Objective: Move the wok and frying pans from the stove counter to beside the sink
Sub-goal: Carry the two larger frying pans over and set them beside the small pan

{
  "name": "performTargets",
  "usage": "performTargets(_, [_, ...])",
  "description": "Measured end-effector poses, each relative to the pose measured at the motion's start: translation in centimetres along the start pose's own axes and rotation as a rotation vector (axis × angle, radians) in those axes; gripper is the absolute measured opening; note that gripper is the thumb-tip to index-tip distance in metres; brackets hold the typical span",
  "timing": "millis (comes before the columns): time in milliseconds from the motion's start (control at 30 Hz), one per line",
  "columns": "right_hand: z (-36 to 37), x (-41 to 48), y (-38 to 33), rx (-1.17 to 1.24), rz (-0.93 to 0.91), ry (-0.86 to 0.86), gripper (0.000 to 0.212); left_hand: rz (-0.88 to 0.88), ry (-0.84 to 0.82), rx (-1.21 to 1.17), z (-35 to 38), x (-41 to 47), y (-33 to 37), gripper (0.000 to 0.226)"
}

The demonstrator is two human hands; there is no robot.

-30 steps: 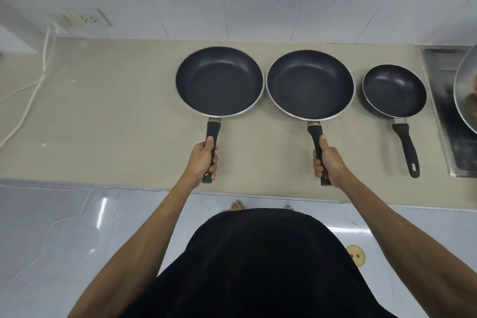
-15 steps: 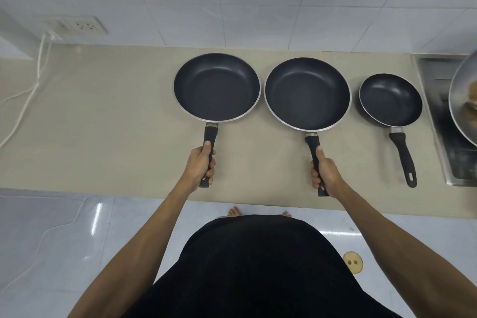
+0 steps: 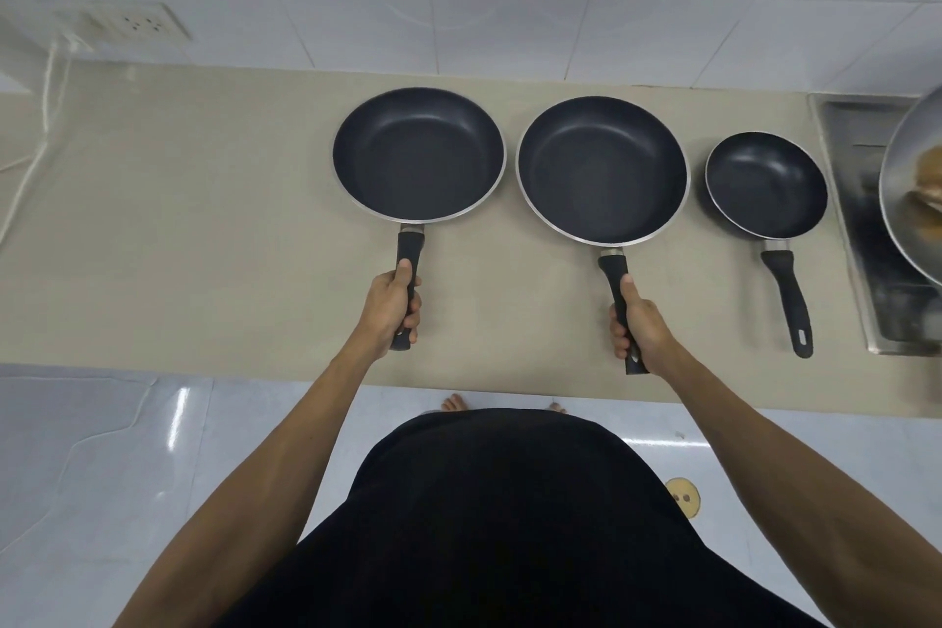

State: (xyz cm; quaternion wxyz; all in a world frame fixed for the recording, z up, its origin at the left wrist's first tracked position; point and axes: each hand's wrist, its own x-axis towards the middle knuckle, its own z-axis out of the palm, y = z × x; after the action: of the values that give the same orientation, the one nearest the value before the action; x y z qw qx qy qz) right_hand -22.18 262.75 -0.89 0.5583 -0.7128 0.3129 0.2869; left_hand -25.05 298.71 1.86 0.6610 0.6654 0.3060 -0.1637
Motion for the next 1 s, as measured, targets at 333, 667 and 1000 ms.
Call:
performTargets(333, [0.2, 0.4, -1.1, -0.011, 0.011, 0.021, 0.067, 0.013, -0.005, 0.118, -0.7, 1.5, -0.3, 0.043])
performTargets(667, [0.4, 0.0, -0.9, -0.159, -0.050, 0.032, 0.043, -0.023, -0.014, 0.193, -0.6, 1.9, -1.4, 0.024])
performTargets(1000, [0.9, -1.3, -1.1, -0.192, -0.162, 0.132, 0.034, -0.005, -0.012, 0.508, -0.7, 1.7, -1.0, 0.033])
